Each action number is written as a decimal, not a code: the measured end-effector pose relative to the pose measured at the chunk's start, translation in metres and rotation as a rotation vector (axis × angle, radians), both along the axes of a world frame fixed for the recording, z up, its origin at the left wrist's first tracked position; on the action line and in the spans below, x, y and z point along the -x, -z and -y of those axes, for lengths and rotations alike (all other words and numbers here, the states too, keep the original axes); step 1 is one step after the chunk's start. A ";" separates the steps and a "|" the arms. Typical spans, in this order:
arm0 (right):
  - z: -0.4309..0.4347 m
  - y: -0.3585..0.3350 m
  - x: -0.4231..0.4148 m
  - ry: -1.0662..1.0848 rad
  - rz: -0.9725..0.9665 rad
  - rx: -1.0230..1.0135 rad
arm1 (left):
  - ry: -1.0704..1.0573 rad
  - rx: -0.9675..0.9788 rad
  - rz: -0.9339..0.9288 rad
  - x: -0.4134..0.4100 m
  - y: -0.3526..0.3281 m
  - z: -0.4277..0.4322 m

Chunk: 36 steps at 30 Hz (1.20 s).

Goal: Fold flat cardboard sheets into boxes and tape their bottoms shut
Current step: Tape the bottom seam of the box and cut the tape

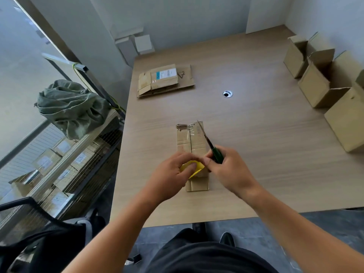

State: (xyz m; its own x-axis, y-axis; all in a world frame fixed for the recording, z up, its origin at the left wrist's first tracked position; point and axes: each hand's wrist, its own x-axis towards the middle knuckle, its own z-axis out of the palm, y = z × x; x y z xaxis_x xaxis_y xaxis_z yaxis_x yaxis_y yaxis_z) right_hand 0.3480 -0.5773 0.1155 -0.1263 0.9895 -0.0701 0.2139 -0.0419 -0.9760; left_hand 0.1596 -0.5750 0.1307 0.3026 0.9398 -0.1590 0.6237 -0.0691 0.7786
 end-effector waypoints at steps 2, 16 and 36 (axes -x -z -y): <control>-0.014 -0.004 -0.004 0.009 -0.068 0.067 | -0.082 0.094 0.157 0.002 0.000 -0.004; -0.130 0.021 -0.011 0.354 -0.186 0.321 | 0.207 0.221 -0.359 0.102 -0.025 -0.174; -0.197 0.117 0.022 0.455 -0.066 0.800 | -0.063 0.554 0.135 0.097 0.159 -0.234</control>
